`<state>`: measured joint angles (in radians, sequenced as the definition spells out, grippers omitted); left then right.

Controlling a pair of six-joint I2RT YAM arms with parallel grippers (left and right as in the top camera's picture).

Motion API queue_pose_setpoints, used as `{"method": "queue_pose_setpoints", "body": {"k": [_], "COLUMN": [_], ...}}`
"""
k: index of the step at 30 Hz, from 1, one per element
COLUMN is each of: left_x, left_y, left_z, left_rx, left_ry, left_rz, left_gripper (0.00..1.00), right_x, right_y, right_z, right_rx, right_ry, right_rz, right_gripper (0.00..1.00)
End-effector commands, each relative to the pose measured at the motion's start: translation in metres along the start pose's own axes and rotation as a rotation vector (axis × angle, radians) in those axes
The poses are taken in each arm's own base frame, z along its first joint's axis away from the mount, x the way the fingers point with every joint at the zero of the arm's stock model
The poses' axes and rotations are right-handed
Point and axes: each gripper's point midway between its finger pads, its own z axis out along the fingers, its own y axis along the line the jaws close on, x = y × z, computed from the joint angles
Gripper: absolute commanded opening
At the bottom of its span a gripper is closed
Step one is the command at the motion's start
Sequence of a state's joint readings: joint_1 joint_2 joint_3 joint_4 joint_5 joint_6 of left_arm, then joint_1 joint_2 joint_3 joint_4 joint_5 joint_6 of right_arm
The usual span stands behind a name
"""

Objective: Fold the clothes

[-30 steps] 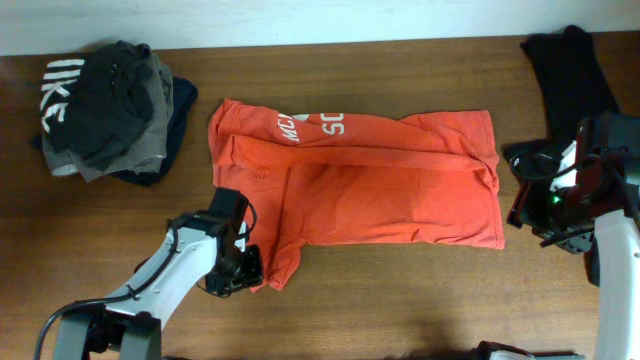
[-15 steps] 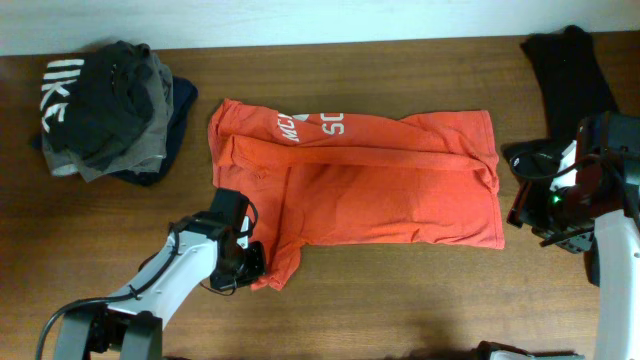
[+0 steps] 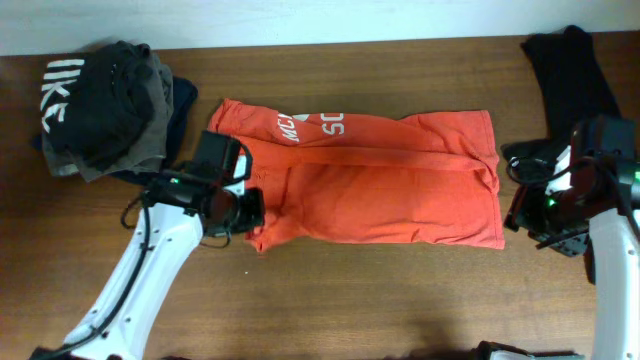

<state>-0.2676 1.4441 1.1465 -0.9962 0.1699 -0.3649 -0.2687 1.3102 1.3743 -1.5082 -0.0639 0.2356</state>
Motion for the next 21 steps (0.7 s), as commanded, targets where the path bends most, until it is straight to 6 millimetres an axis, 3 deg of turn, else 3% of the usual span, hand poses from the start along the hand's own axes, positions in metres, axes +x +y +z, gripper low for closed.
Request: {"method": "queue_pose_setpoints", "body": {"k": [1, 12, 16, 21], "left_x": [-0.007, -0.024, -0.026, -0.026], "left_y": [0.007, 0.004, 0.005, 0.005], "left_z": [-0.004, -0.005, -0.005, -0.005], "left_rx": [-0.052, -0.046, -0.051, -0.051], "left_ry": [-0.037, -0.109, -0.117, -0.118], "left_rz": [0.027, 0.035, 0.036, 0.036], "left_gripper": [0.01, 0.01, 0.01, 0.01], "right_x": [0.005, 0.023, 0.014, 0.002], "right_y": [-0.004, -0.005, -0.019, -0.018], "right_z": [0.009, 0.08, 0.109, 0.138], "right_rx": [0.019, -0.011, 0.06, 0.056], "right_ry": [0.018, 0.1, 0.037, 0.01], "right_rz": [0.006, 0.025, 0.097, 0.124], "right_gripper": [0.62, 0.61, 0.61, 0.56]}}
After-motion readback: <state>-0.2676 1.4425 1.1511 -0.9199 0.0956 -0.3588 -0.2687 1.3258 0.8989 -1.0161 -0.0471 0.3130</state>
